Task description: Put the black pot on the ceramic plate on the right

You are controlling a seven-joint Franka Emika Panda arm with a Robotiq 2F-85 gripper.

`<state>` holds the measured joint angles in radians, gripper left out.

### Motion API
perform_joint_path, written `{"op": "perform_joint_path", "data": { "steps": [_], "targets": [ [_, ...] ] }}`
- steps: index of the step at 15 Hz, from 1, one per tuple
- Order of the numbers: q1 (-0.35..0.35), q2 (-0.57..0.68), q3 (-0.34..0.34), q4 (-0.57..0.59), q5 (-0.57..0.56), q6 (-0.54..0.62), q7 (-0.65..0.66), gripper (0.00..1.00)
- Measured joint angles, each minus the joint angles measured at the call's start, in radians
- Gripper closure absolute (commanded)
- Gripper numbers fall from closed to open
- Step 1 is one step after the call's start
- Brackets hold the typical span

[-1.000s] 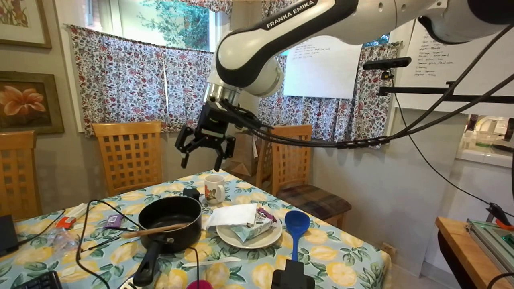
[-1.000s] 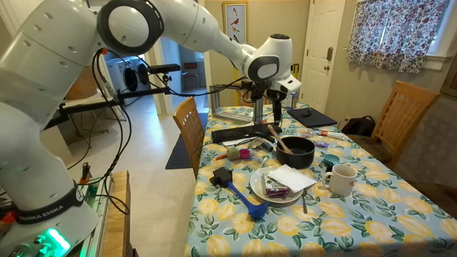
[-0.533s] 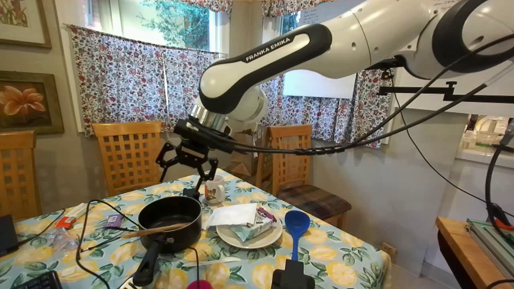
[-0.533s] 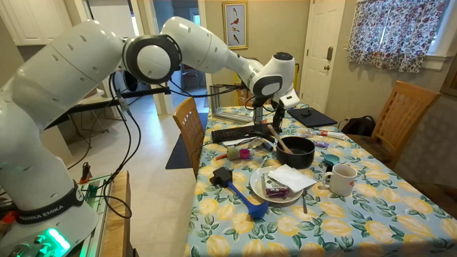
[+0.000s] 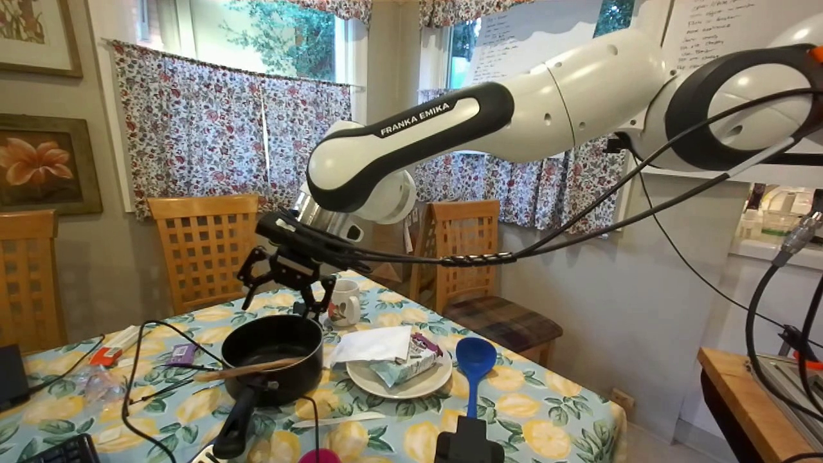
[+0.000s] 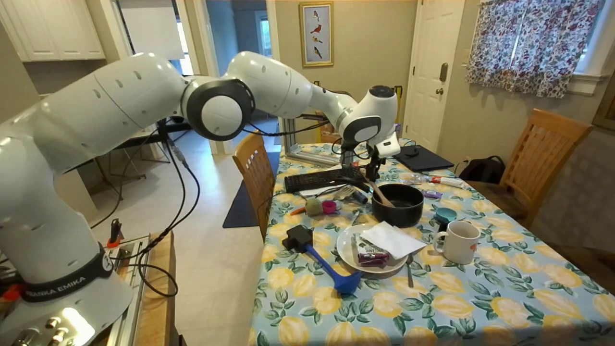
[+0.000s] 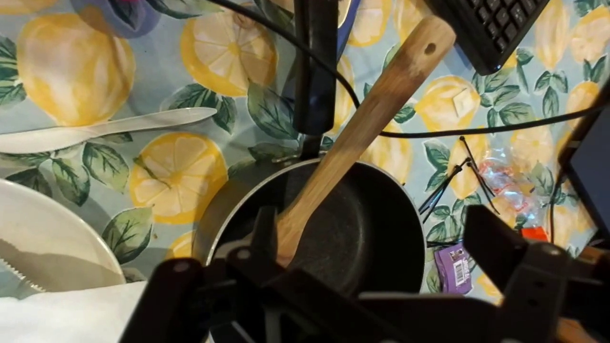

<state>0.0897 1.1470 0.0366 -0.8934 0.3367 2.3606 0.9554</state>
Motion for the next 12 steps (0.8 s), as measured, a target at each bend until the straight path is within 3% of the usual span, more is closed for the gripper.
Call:
{"op": "perform_joint_path", "data": {
  "steps": [12],
  "targets": [
    [0.023, 0.148, 0.101, 0.098, 0.008, 0.177, 0.008, 0.00]
  ]
}}
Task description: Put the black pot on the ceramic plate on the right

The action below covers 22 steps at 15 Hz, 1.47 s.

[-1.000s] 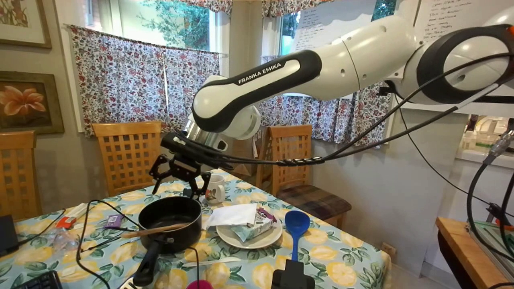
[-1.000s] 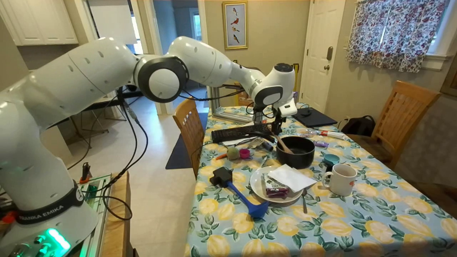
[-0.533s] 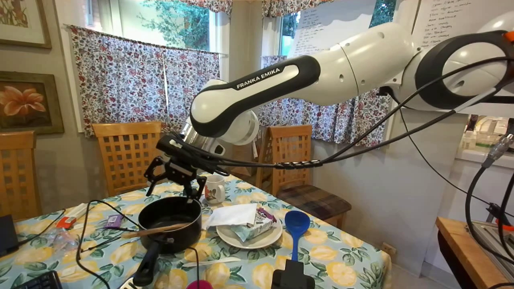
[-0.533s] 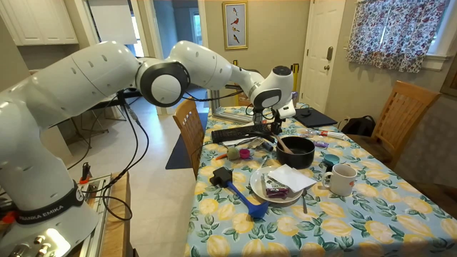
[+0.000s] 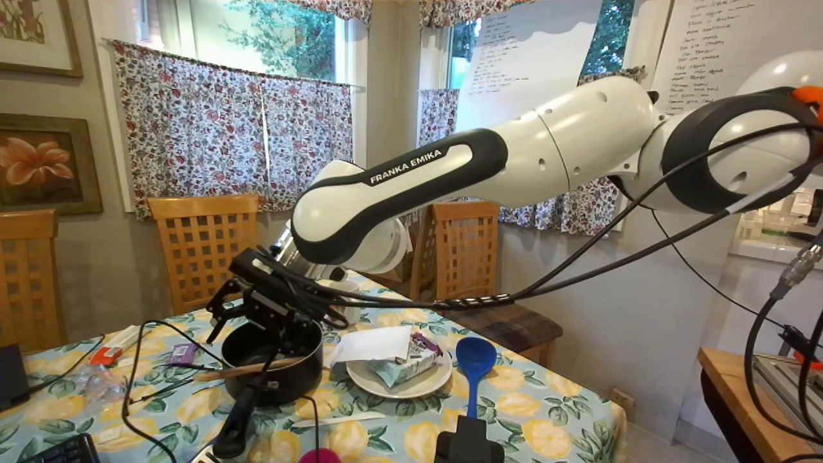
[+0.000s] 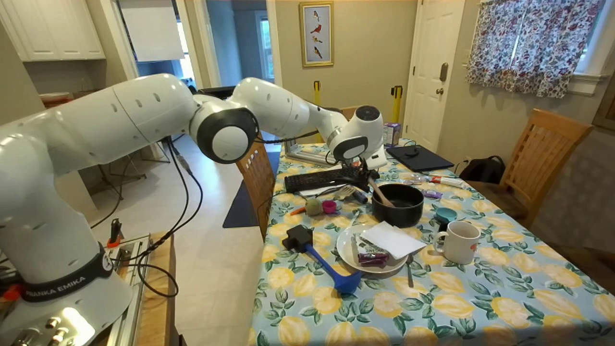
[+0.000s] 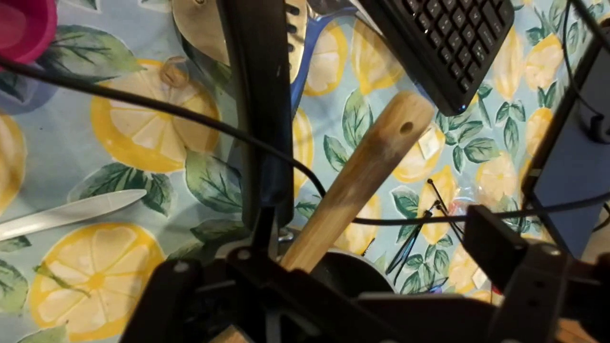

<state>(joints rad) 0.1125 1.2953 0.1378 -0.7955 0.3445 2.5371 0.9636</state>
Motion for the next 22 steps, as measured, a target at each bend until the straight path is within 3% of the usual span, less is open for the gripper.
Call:
{"op": "perform_joint_path", "data": {
  "steps": [11, 14, 15, 16, 18, 22],
  "targets": [
    [-0.001, 0.063, 0.004, 0.076, 0.000, 0.047, 0.051, 0.00],
    [-0.001, 0.072, 0.013, 0.082, 0.000, 0.047, 0.051, 0.05],
    [0.000, 0.074, 0.015, 0.085, 0.000, 0.047, 0.051, 0.12],
    [0.001, 0.078, 0.016, 0.091, 0.000, 0.046, 0.051, 0.29],
    [0.003, 0.084, 0.018, 0.097, 0.000, 0.046, 0.050, 0.37],
    [0.007, 0.089, 0.019, 0.104, 0.000, 0.045, 0.050, 0.67]
  ]
}}
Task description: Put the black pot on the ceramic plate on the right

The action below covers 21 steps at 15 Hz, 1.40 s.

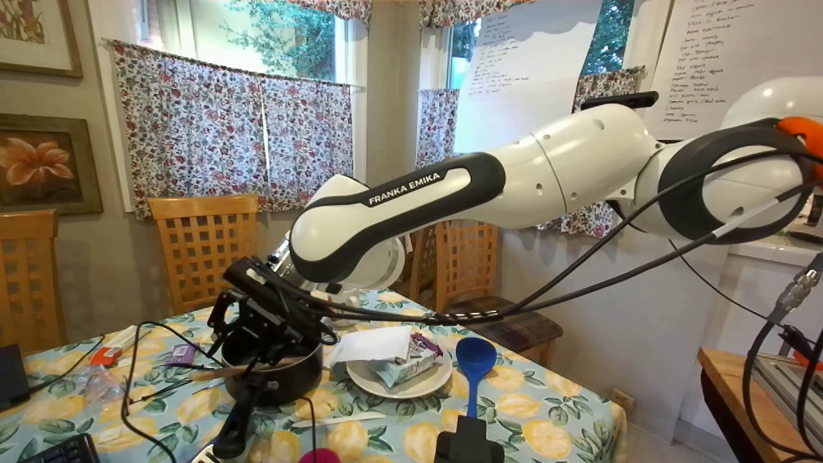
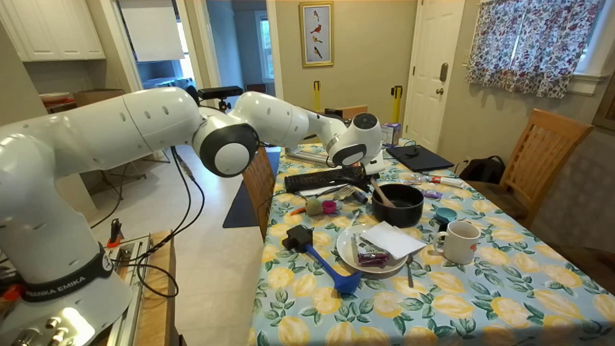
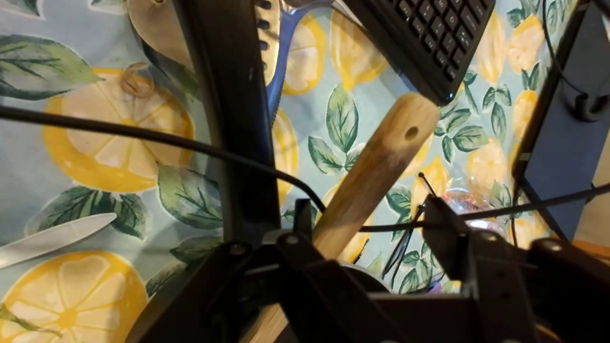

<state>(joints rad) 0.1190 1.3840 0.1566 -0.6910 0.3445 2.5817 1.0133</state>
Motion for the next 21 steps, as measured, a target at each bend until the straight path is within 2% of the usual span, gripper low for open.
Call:
{"op": "perform_joint_path", "data": {
  "steps": [4, 7, 12, 16, 17, 18, 21],
  "targets": [
    [0.000, 0.003, 0.000, 0.002, 0.000, 0.000, 0.000, 0.95],
    [0.002, 0.002, 0.002, 0.005, 0.000, -0.011, -0.001, 1.00],
    [0.031, -0.030, 0.006, 0.004, -0.001, -0.022, -0.014, 0.95],
    [0.042, -0.048, -0.052, -0.007, -0.001, 0.049, 0.120, 0.97],
    [0.042, -0.050, -0.076, -0.014, -0.001, 0.069, 0.164, 0.73],
    [0.042, -0.050, -0.102, -0.018, -0.001, 0.083, 0.208, 0.71],
    [0.035, -0.050, -0.141, -0.034, 0.000, 0.075, 0.291, 0.50]
  ]
}}
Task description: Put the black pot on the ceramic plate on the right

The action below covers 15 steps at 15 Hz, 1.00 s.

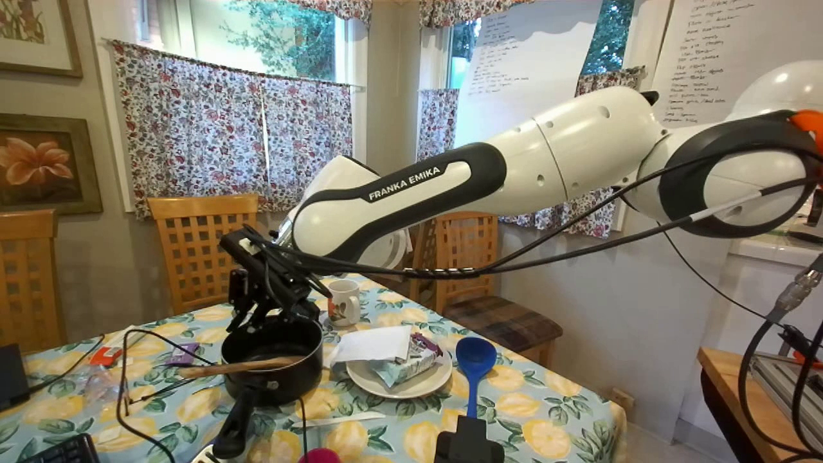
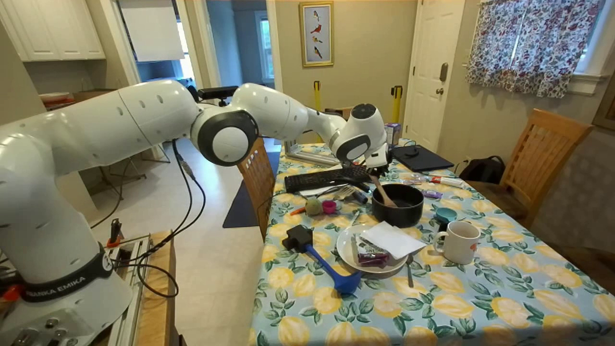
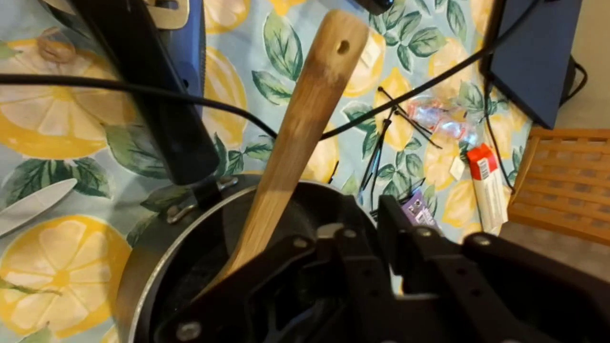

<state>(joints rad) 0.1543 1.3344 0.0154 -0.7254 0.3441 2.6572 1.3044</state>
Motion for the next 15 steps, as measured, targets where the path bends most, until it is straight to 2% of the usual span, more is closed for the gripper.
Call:
{"op": "perform_joint_path", "data": {
  "steps": [4, 7, 8, 9, 10, 13, 15],
  "targets": [
    [-0.040, -0.002, 0.098, -0.004, 0.006, -0.122, -0.055, 0.22],
    [-0.068, -0.002, 0.145, -0.004, 0.007, -0.155, -0.061, 0.02],
    [-0.074, -0.002, 0.150, -0.004, 0.007, -0.155, -0.059, 0.20],
    [-0.079, -0.002, 0.150, -0.004, 0.007, -0.155, -0.059, 0.12],
    [-0.082, -0.002, 0.150, -0.004, 0.007, -0.155, -0.059, 0.00],
    [-0.082, -0.001, 0.146, -0.004, 0.006, -0.150, -0.053, 0.00],
    [-0.079, 0.003, 0.135, -0.004, 0.006, -0.126, 0.002, 0.00]
  ]
}}
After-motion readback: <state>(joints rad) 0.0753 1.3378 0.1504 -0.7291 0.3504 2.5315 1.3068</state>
